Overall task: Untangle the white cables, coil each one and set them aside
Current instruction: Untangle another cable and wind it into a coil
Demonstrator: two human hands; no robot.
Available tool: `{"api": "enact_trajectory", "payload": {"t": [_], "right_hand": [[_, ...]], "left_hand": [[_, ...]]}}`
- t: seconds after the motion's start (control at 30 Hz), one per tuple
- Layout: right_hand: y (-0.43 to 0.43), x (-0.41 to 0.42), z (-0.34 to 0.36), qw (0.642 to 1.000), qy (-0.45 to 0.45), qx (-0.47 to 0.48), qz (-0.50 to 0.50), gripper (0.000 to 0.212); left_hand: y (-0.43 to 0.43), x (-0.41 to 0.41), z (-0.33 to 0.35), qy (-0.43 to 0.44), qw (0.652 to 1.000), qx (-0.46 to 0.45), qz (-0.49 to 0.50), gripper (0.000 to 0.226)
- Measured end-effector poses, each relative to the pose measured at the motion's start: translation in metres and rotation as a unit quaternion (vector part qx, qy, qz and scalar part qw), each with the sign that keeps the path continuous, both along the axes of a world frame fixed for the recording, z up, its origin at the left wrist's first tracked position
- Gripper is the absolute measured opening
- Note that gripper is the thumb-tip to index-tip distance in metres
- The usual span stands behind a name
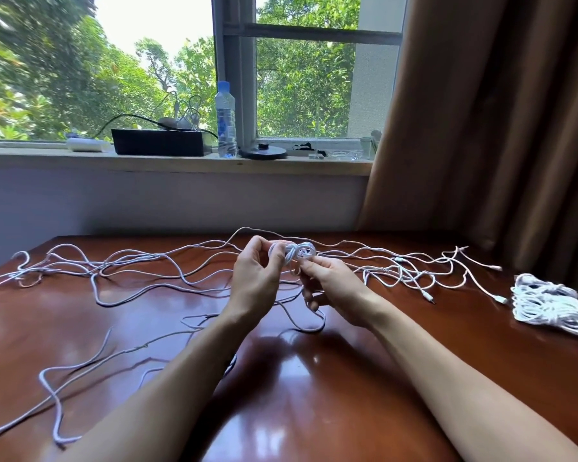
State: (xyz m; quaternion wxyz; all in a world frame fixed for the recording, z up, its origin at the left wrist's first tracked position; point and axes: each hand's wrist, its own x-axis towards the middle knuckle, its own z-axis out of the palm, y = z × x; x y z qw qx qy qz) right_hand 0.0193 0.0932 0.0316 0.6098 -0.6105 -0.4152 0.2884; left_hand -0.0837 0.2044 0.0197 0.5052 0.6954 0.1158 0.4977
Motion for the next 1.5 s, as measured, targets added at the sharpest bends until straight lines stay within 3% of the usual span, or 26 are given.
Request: {"api": "enact_trajectory", "payload": {"t": [0.27, 0.5, 0.83, 1.0, 1.07, 1.23, 1.33, 1.5], "right_hand": [[-0.003, 0.0, 0.004, 1.0, 0.018, 0.002, -0.001, 0.022], [-0.001, 0.002, 0.001, 0.997, 0.012, 0.038, -0.073, 0.025], [0.001, 0.002, 0.0, 0.979, 0.183, 0.08, -0.043, 0.016], [0.001, 0.004, 0.003, 0.964, 0.239, 0.103, -0.049, 0.029], [-0.001, 0.004, 0.006, 0.961, 0.252, 0.106, -0.045, 0.02], [-0.004, 0.003, 0.012, 0.958, 0.276, 0.07, -0.027, 0.022], [-0.003, 0.004, 0.007, 0.972, 0.23, 0.016, -0.05, 0.023], [-0.005, 0.012, 0.002, 0.992, 0.069, -0.044, -0.099, 0.017]], "left_hand": [[-0.002, -0.001, 0.002, 0.013, 0.999, 0.043, 0.008, 0.014], [0.005, -0.001, 0.001, 0.024, 0.998, 0.053, 0.027, 0.015], [0.007, -0.001, -0.001, 0.031, 0.997, 0.059, 0.026, 0.014], [0.005, -0.001, -0.001, 0.039, 0.997, 0.062, 0.017, 0.016], [0.005, -0.001, 0.0, 0.041, 0.997, 0.062, 0.016, 0.016], [0.006, -0.003, 0.001, 0.045, 0.997, 0.059, 0.007, 0.011], [0.008, -0.004, 0.0, 0.069, 0.994, 0.079, 0.008, 0.012], [0.009, -0.007, -0.001, 0.092, 0.992, 0.081, -0.001, 0.015]]}}
